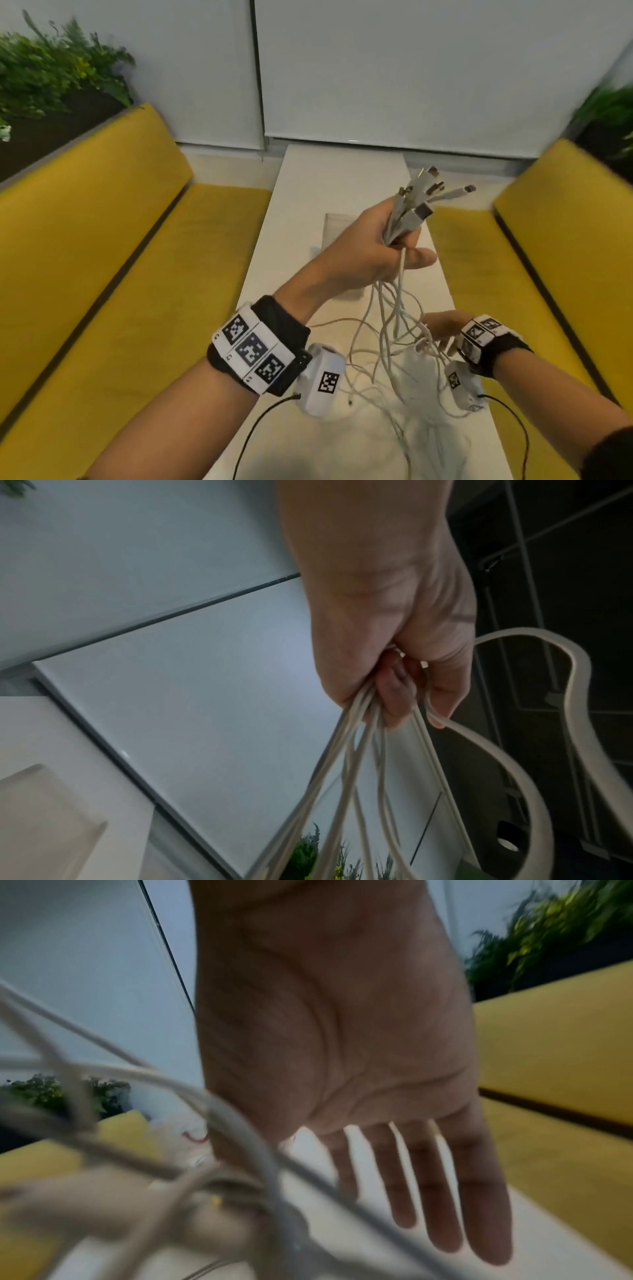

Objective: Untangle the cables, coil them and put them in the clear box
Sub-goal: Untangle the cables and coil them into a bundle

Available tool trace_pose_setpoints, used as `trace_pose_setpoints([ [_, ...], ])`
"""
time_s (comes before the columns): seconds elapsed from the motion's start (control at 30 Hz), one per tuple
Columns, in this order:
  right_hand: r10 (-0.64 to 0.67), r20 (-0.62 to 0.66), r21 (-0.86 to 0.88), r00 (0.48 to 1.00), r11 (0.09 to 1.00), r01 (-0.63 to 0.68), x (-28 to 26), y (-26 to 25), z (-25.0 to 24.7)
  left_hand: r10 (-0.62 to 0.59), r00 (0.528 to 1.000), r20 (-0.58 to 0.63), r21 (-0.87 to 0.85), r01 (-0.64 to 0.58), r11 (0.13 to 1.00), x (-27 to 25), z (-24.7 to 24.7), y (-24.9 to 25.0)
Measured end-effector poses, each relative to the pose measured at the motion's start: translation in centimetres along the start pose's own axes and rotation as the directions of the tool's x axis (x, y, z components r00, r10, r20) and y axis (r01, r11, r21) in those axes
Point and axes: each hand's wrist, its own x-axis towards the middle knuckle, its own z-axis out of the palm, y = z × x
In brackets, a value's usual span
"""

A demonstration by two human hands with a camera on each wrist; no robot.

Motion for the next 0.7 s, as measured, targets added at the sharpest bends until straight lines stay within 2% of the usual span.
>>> trace_pose_setpoints([
  [0.03, -0.012, 0.028, -0.047, 1.000, 0.999, 0.013, -2.8, -0.6, -0.4, 0.009, 1.000, 0.003, 0.024, -0.009, 1.000, 0.6, 0.1, 0.4],
  [0.07, -0.066, -0.025, -0.080, 0.998, 0.995, 0.063, -4.5, -0.7, -0.7, 0.018, 1.000, 0.004, 0.047, -0.018, 0.999, 1.2, 0.3, 0.7],
  [0.1, -0.139, -0.081, -0.039, 0.987, 0.990, 0.137, -6.2, -0.8, -1.5, 0.026, 1.000, 0.009, 0.070, -0.026, 0.997, 1.7, 0.4, 1.1],
  [0.13, -0.215, -0.195, 0.087, 0.957, 0.968, 0.235, -7.9, -1.1, -2.1, 0.031, 0.999, 0.021, 0.101, -0.033, 0.994, 2.2, 0.5, 1.3],
  [0.17, -0.268, -0.350, 0.266, 0.898, 0.891, 0.369, -9.1, -1.4, -2.6, 0.035, 0.999, 0.038, 0.138, -0.040, 0.990, 2.6, 0.6, 1.5],
  [0.2, -0.298, -0.501, 0.397, 0.812, 0.755, 0.522, -10.8, -2.0, -3.2, 0.034, 0.998, 0.061, 0.183, -0.045, 0.982, 3.0, 0.8, 1.6],
  [0.23, -0.315, -0.607, 0.484, 0.729, 0.581, 0.654, -12.4, -2.7, -3.7, 0.025, 0.995, 0.095, 0.226, -0.046, 0.973, 3.3, 0.9, 1.5],
  [0.27, -0.344, -0.653, 0.551, 0.674, 0.396, 0.735, -14.3, -3.9, -4.4, -0.003, 0.990, 0.138, 0.265, -0.034, 0.964, 3.6, 1.0, 1.3],
  [0.3, -0.387, -0.679, 0.572, 0.624, 0.254, 0.780, -16.0, -4.8, -4.9, -0.047, 0.981, 0.189, 0.313, -0.015, 0.950, 3.8, 1.0, 0.9],
  [0.33, -0.431, -0.681, 0.605, 0.592, 0.124, 0.786, -17.5, -5.9, -5.4, -0.113, 0.963, 0.244, 0.386, 0.011, 0.923, 4.0, 1.0, 0.6],
  [0.4, -0.484, -0.672, 0.648, 0.560, -0.017, 0.762, -19.4, -7.2, -6.1, -0.269, 0.905, 0.328, 0.551, 0.048, 0.833, 4.3, 0.9, 0.1],
  [0.47, -0.509, -0.637, 0.688, 0.579, -0.038, 0.724, -19.3, -7.1, -6.7, -0.356, 0.861, 0.363, 0.646, 0.043, 0.762, 4.5, 0.3, -0.4],
  [0.5, -0.476, -0.626, 0.719, 0.618, -0.046, 0.694, -18.9, -6.9, -6.8, -0.381, 0.847, 0.372, 0.672, 0.037, 0.740, 4.5, -0.1, -0.7],
  [0.57, -0.346, -0.592, 0.791, 0.728, -0.078, 0.607, -17.6, -6.4, -6.2, -0.411, 0.837, 0.361, 0.701, 0.047, 0.711, 4.5, -0.7, -1.4],
  [0.63, -0.326, -0.548, 0.832, 0.770, -0.114, 0.543, -16.2, -6.4, -4.7, -0.389, 0.879, 0.276, 0.715, 0.083, 0.694, 4.6, -0.8, -2.5],
  [0.7, -0.376, -0.543, 0.840, 0.751, -0.226, 0.494, -15.6, -7.0, -3.0, -0.250, 0.963, 0.099, 0.693, 0.114, 0.712, 4.8, -0.3, -3.7],
])
